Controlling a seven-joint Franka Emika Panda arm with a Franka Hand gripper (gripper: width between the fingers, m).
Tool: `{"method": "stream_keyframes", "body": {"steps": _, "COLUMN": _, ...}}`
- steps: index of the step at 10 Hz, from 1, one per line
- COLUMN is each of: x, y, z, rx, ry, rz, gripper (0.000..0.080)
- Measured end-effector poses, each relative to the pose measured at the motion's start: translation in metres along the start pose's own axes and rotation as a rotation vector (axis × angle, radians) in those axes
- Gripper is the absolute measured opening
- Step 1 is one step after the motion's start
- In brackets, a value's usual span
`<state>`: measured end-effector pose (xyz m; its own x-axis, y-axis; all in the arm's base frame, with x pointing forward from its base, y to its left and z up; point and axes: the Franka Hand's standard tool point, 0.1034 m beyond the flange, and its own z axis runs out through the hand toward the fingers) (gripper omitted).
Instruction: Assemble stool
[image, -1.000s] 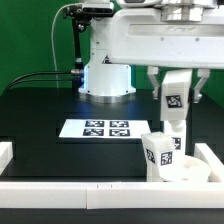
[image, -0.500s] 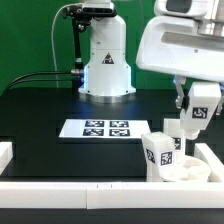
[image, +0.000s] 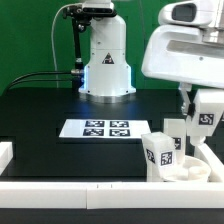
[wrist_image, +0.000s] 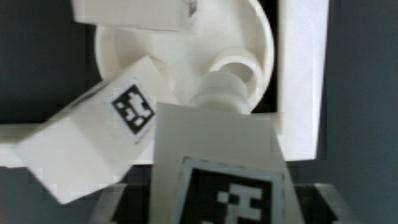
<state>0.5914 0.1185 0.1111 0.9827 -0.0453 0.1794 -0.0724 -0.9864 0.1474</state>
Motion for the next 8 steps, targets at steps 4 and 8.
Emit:
{"method": "stream_keyframes", "body": {"steps": 4, "x": 0.003, "y": -0.001, "z": 0.002, "rx": -0.046, "ry": 0.032, "rz": -0.169, "gripper": 0.0318}}
{"method": "stream_keyframes", "body": {"steps": 8, "x": 0.008, "y": -0.006, "z": 0.009, "rx": -0.023, "ry": 0.075, "rz": -0.173, "gripper": 0.0318}}
